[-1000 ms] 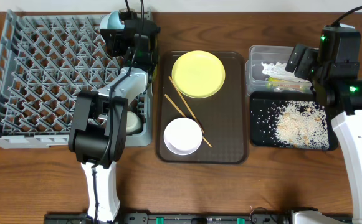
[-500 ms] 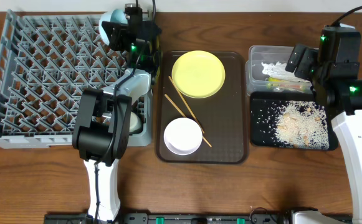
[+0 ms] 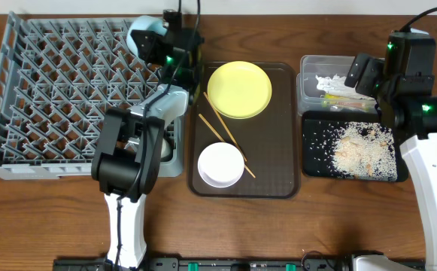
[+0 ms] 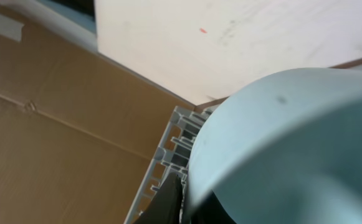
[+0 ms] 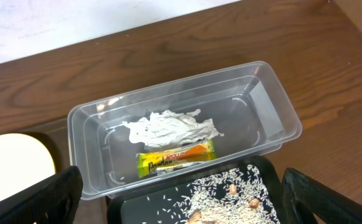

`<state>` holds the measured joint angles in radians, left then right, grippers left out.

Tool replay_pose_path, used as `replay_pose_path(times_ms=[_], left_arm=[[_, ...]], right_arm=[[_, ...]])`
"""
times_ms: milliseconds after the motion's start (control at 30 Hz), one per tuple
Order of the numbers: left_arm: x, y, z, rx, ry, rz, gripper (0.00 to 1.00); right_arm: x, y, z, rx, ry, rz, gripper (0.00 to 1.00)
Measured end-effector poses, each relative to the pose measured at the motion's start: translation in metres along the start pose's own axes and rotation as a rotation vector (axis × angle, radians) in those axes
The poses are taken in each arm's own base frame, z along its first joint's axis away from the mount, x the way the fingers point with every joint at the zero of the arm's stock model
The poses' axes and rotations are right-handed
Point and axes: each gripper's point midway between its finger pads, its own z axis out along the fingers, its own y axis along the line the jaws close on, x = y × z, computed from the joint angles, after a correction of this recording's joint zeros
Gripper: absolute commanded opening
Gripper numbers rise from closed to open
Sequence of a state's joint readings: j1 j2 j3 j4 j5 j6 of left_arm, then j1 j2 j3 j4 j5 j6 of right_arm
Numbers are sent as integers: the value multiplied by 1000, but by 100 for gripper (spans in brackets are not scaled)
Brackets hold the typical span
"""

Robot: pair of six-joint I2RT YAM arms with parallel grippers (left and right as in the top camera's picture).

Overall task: Sort waste into correct bins and load items into the dishwasher
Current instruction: 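Lower the blue bowl into the rack's back row and open the left gripper, then move the left gripper to the pink-white bowl and grasp its rim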

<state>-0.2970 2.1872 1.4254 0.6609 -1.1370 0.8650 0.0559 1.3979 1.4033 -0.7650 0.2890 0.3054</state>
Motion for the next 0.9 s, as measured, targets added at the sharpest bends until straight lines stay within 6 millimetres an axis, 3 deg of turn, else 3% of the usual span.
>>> replay_pose_path(times_ms=[333, 467, 500, 567, 733, 900], left_arm=[[-2, -8, -15, 10, -1, 34, 11], [2, -3, -16, -20, 27, 35, 17], [4, -1, -17, -30, 36, 34, 24], [6, 2, -19, -49, 54, 28, 30], [7, 4, -32, -82, 74, -24, 32], [1, -1, -50, -81, 58, -80, 44]], right_arm=[[0, 0, 0, 0, 0, 0, 99], [0, 0, 0, 0, 0, 0, 99], [0, 0, 0, 0, 0, 0, 99], [0, 0, 0, 0, 0, 1, 99], [0, 0, 0, 0, 0, 1, 99], [0, 0, 0, 0, 0, 1, 99]])
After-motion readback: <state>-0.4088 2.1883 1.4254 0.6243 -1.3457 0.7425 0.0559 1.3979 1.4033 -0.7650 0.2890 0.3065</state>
